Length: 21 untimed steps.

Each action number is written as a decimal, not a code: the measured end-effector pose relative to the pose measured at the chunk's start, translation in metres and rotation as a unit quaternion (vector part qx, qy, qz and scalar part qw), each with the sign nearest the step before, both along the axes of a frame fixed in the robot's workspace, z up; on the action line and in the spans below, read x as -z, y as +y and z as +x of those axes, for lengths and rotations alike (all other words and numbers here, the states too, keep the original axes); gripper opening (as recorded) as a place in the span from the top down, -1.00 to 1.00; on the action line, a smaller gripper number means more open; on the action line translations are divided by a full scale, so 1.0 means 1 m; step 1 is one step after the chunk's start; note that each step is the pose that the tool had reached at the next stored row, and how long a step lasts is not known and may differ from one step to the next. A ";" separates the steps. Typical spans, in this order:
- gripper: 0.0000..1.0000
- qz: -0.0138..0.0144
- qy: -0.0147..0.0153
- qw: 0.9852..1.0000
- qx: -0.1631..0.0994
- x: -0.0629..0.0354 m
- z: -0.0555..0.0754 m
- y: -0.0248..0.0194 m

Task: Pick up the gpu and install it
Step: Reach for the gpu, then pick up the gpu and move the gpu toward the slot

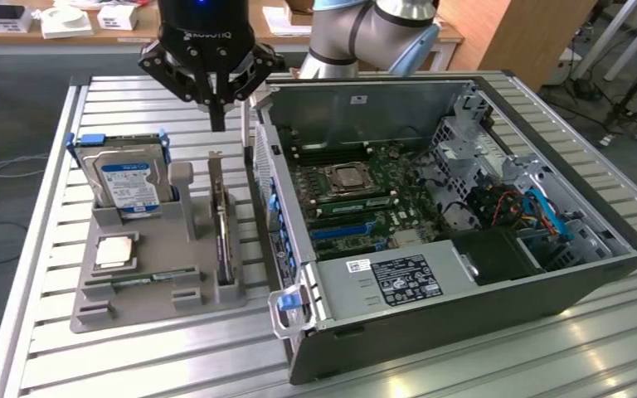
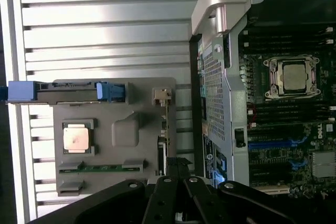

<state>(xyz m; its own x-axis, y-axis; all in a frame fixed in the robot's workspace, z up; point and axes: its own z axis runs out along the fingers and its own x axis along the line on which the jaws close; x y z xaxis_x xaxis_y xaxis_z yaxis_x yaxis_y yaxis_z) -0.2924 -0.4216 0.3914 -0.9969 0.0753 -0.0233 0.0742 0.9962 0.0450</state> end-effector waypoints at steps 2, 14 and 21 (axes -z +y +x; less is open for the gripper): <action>0.79 0.000 0.000 1.000 0.000 0.0000 0.000 -0.0042; 0.79 -0.001 0.000 1.000 0.000 0.0000 -0.002 -0.0208; 0.79 -0.001 0.000 1.000 0.000 0.0000 -0.002 -0.0209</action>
<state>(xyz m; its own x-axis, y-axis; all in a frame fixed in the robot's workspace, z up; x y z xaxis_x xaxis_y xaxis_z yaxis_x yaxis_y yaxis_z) -0.2944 -0.4425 0.3914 -0.9969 0.0752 -0.0235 0.0742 0.9964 0.0421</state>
